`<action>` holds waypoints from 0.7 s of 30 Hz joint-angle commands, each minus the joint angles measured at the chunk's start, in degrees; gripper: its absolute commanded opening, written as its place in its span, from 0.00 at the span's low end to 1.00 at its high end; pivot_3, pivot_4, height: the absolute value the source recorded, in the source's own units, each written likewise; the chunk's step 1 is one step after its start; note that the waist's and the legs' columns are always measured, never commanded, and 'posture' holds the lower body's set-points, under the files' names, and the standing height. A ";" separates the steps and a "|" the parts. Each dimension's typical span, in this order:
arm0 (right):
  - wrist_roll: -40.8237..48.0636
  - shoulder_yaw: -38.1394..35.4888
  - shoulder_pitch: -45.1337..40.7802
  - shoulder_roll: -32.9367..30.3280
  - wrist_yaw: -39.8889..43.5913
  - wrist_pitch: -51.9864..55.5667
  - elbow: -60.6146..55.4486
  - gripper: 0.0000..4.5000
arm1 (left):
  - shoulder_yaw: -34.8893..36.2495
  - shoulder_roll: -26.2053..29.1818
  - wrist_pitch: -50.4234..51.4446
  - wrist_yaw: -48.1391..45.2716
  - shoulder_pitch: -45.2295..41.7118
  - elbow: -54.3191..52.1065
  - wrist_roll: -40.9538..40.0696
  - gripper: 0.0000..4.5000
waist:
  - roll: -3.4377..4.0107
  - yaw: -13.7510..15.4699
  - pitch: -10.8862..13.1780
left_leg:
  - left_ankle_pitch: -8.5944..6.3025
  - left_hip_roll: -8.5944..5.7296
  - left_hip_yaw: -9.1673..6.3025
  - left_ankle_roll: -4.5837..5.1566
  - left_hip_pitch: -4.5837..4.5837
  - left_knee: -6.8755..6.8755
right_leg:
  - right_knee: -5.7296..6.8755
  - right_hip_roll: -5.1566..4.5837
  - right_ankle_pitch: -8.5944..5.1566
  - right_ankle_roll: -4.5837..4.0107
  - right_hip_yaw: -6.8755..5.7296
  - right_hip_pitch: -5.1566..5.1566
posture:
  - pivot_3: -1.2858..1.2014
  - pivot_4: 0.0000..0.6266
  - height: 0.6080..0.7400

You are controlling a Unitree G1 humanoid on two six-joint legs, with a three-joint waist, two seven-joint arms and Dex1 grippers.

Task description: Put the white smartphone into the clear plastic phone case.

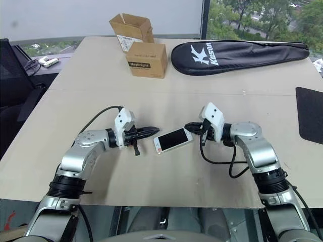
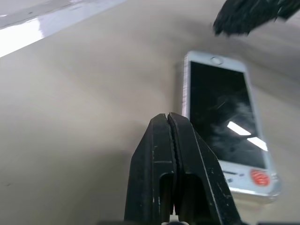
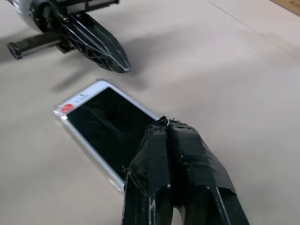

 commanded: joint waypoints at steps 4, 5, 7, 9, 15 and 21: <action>2.27 -0.99 0.40 1.94 -0.85 -6.01 5.18 0.00 | -3.04 0.70 0.01 -1.10 -0.12 -2.12 0.31 0.00 | 0.00 -0.06 0.00 | 0.01 0.02 0.01 -0.01 0.04 0.02 | 0.04 0.08 0.00 0.00 0.02 0.00 | 0.52 0.24 1.00; 2.54 -1.20 0.04 2.27 -1.12 -6.29 6.13 0.00 | -3.73 0.98 -0.06 -1.34 0.02 -2.13 0.70 0.00 | 0.00 -0.06 0.00 | 0.01 0.03 0.03 -0.02 0.03 0.02 | 0.05 0.11 0.00 -0.01 0.01 0.00 | 0.52 0.24 1.00; 2.77 -1.39 -0.79 2.73 -1.67 -6.80 7.84 0.00 | -5.22 1.56 -0.48 -1.45 0.19 -1.57 2.11 0.00 | 0.00 -0.08 0.00 | 0.01 0.06 0.05 -0.02 0.04 0.02 | 0.05 0.16 0.00 -0.01 0.01 0.00 | 0.52 0.24 1.00; 2.80 -0.96 -1.26 2.85 -1.54 -7.48 8.70 0.00 | -6.55 1.83 -1.05 -0.80 -0.15 -0.19 3.99 0.00 | 0.01 -0.08 -0.01 | 0.01 0.08 0.07 -0.02 0.04 0.02 | 0.07 0.19 0.00 -0.01 0.01 0.00 | 0.52 0.24 1.00; 3.97 -0.88 -2.60 4.42 -1.90 -7.83 11.16 0.00 | -8.35 1.77 -0.93 0.95 -1.35 2.40 6.96 0.00 | 0.02 0.01 -0.03 | 0.01 0.08 0.10 -0.02 0.09 0.06 | 0.08 0.20 0.00 -0.02 0.01 0.06 | 0.52 0.24 1.00; 1.58 1.48 -3.55 2.98 -0.93 -6.73 14.79 0.00 | -8.75 1.99 -0.89 1.02 -1.69 2.50 7.09 0.00 | 0.04 -0.03 -0.07 | 0.01 0.08 0.11 -0.02 0.10 0.24 | 0.12 0.20 0.00 -0.02 0.04 0.13 | 0.52 0.24 1.00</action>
